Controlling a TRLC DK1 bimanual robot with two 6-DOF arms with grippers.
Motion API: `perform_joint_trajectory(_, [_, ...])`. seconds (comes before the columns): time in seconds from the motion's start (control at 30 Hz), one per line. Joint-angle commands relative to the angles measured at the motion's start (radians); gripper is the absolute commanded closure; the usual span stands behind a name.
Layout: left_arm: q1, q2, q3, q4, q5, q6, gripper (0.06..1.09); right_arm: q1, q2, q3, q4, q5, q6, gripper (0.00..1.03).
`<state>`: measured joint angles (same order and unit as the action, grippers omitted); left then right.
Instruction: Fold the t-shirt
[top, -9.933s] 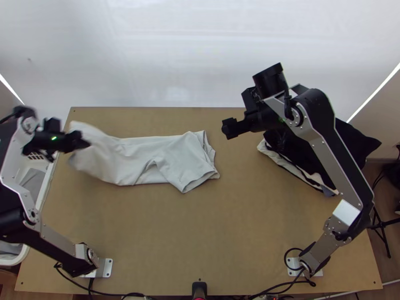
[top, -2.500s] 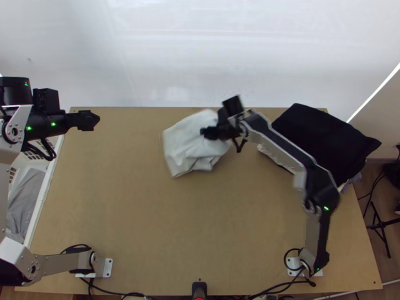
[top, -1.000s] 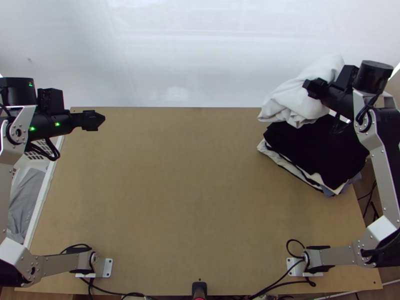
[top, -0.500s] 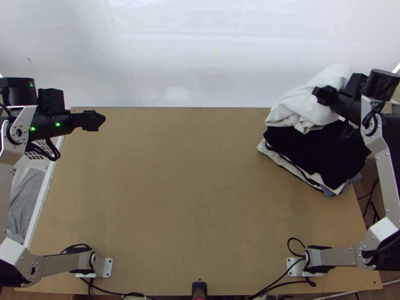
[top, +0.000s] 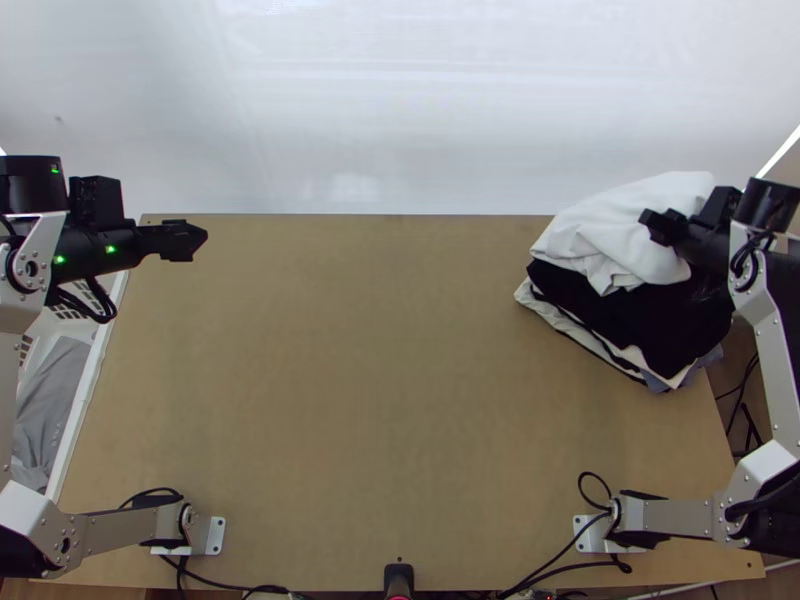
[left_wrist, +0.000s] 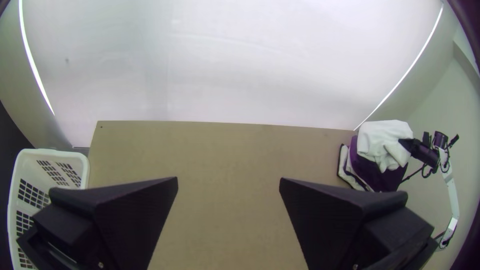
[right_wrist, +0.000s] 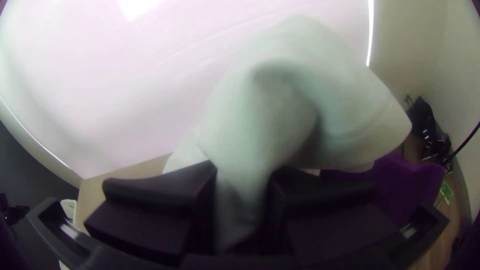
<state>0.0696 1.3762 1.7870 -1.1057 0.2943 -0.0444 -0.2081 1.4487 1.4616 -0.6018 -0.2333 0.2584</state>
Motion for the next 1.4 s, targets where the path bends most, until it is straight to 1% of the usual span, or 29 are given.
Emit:
perform_joint_trajectory(0.0, [0.004, 0.003, 0.012, 0.0, 0.0, 0.006, 0.1, -0.071, -0.007, -0.106, 0.042, 0.0, -0.022, 1.0])
perform_joint_trajectory(0.2, [0.004, 0.007, 0.015, 0.0, 0.0, 0.006, 0.1, -0.139, -0.001, -0.159, 0.069, 0.0, -0.034, 1.0])
perform_joint_trajectory(0.23, [0.004, 0.007, 0.017, 0.0, 0.0, 0.008, 0.1, -0.151, -0.001, -0.162, 0.069, 0.0, -0.042, 0.97])
perform_joint_trajectory(0.27, [0.004, 0.007, 0.017, 0.0, 0.0, 0.009, 0.1, -0.163, -0.002, -0.164, 0.069, 0.002, -0.044, 0.85])
perform_joint_trajectory(0.33, [0.004, 0.009, 0.018, 0.0, 0.0, 0.011, 0.1, -0.183, -0.01, -0.172, 0.069, 0.009, -0.054, 0.45])
perform_joint_trajectory(0.37, [0.004, 0.011, 0.018, 0.0, 0.0, 0.011, 0.1, -0.191, -0.014, -0.173, 0.069, 0.034, -0.057, 0.27])
perform_joint_trajectory(0.4, [0.004, 0.012, 0.018, 0.0, 0.0, 0.012, 0.1, -0.192, -0.019, -0.178, 0.069, 0.06, -0.071, 0.15])
perform_joint_trajectory(0.43, [0.004, 0.012, 0.02, 0.0, 0.0, 0.012, 0.1, -0.194, -0.027, -0.179, 0.069, 0.088, -0.087, 0.06])
perform_joint_trajectory(0.47, [0.004, 0.014, 0.02, 0.0, 0.0, 0.011, 0.1, -0.198, -0.036, -0.181, 0.069, 0.111, -0.1, 0.04])
perform_joint_trajectory(0.6, [0.004, 0.015, 0.02, 0.0, 0.0, 0.012, 0.1, -0.218, -0.094, -0.184, 0.069, 0.157, -0.13, 0.04])
perform_joint_trajectory(0.87, [0.006, 0.015, 0.028, 0.0, 0.0, 0.014, 0.1, -0.235, -0.248, -0.196, 0.073, 0.298, -0.191, 0.04])
perform_joint_trajectory(1.1, [0.004, 0.027, 0.049, 0.0, 0.003, 0.014, 0.1, -0.217, -0.292, -0.216, 0.062, 0.301, -0.22, 0.04])
perform_joint_trajectory(1.23, [-0.001, 0.034, 0.063, 0.0, 0.005, 0.012, 0.1, -0.208, -0.297, -0.242, 0.048, 0.299, -0.217, 0.04])
perform_joint_trajectory(1.3, [-0.001, 0.034, 0.066, 0.0, 0.005, 0.012, 0.1, -0.205, -0.306, -0.259, 0.068, 0.299, -0.208, 0.04])
perform_joint_trajectory(1.37, [0.001, 0.034, 0.068, -0.002, 0.005, 0.012, 0.1, -0.2, -0.31, -0.288, 0.149, 0.299, -0.208, 0.04])
